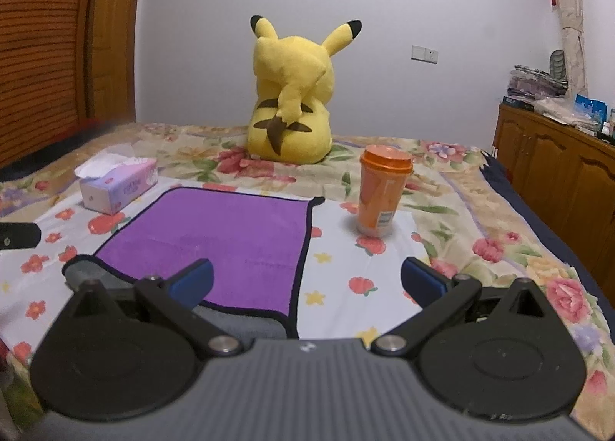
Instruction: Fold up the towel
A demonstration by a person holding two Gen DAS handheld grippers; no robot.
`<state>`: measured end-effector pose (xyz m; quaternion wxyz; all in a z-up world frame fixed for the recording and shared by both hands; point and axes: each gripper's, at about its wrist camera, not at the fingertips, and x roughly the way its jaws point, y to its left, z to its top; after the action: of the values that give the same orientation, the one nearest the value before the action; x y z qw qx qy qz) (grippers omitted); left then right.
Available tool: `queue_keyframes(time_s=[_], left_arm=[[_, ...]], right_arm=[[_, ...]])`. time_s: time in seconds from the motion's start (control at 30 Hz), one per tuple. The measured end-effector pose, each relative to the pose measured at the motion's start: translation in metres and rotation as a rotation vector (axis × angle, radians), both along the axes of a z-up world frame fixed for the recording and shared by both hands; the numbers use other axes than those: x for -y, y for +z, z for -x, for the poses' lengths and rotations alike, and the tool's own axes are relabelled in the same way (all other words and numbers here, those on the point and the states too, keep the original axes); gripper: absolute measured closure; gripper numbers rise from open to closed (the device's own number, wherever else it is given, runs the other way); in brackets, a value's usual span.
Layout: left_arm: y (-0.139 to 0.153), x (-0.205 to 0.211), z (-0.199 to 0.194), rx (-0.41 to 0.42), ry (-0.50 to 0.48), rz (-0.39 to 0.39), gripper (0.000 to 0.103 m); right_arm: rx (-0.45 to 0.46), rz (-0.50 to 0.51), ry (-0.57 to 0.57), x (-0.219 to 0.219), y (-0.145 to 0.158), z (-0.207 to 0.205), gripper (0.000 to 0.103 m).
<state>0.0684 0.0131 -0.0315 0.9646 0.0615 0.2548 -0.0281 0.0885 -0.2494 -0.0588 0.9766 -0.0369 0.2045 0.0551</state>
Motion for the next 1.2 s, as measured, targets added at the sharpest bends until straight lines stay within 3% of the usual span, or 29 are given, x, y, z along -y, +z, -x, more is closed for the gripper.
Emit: queue_keyframes(time_s=[0.6, 1.2], left_arm=[[-0.013, -0.003, -0.034, -0.047, -0.017, -0.028, 0.000], [-0.040, -0.028, -0.075, -0.162, 0.006, -0.026, 0.000]], right_arm=[[-0.079, 0.013, 0.063, -0.010, -0.014, -0.029, 0.000], [-0.180, 0.027, 0.108, -0.016, -0.035, -0.057, 0.000]])
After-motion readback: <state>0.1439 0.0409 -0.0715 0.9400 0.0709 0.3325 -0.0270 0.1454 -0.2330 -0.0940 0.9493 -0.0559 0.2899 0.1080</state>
